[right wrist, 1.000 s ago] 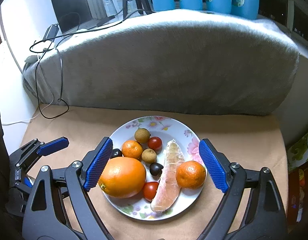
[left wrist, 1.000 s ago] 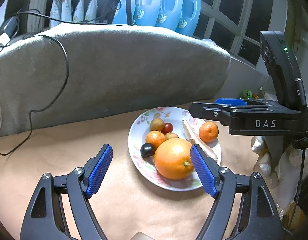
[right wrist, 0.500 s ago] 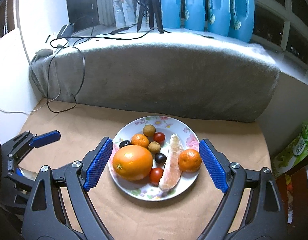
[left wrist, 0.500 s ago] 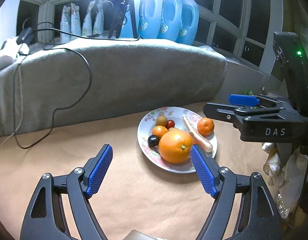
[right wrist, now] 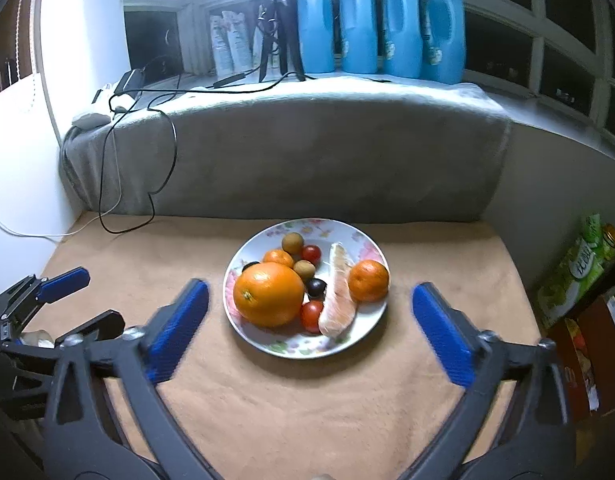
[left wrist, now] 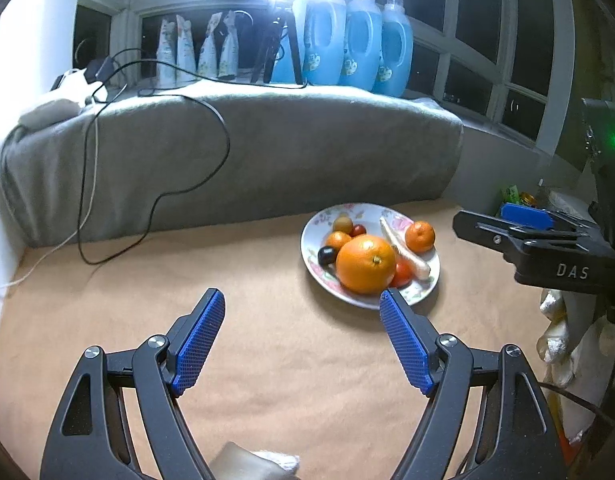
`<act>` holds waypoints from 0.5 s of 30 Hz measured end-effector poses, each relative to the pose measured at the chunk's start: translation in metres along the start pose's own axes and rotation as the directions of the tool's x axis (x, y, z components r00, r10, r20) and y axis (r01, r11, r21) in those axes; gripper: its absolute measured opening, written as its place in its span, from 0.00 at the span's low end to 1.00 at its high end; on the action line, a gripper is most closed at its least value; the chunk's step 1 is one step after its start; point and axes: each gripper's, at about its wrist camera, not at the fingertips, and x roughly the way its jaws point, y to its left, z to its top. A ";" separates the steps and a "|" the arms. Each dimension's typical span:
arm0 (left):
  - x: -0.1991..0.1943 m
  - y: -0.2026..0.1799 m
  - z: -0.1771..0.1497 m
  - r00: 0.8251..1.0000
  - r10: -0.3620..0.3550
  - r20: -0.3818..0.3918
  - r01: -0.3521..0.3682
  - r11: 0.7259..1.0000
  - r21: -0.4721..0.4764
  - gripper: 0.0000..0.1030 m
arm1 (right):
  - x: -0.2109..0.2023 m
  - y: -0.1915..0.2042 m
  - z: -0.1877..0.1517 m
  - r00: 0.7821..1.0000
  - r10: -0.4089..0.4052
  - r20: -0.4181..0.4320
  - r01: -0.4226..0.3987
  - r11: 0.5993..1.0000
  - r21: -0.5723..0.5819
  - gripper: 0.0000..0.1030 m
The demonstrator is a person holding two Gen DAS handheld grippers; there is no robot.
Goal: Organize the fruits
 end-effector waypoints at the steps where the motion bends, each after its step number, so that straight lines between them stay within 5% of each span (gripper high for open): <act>1: 0.000 0.000 -0.002 1.000 0.008 -0.006 -0.008 1.000 0.002 0.78 | -0.001 0.000 -0.002 1.000 -0.002 -0.002 0.002 1.000 0.000 1.00; 15: -0.014 -0.001 -0.020 0.998 0.050 -0.023 -0.050 0.999 -0.019 0.80 | -0.022 0.002 -0.028 0.999 -0.041 0.014 0.041 0.999 0.003 1.00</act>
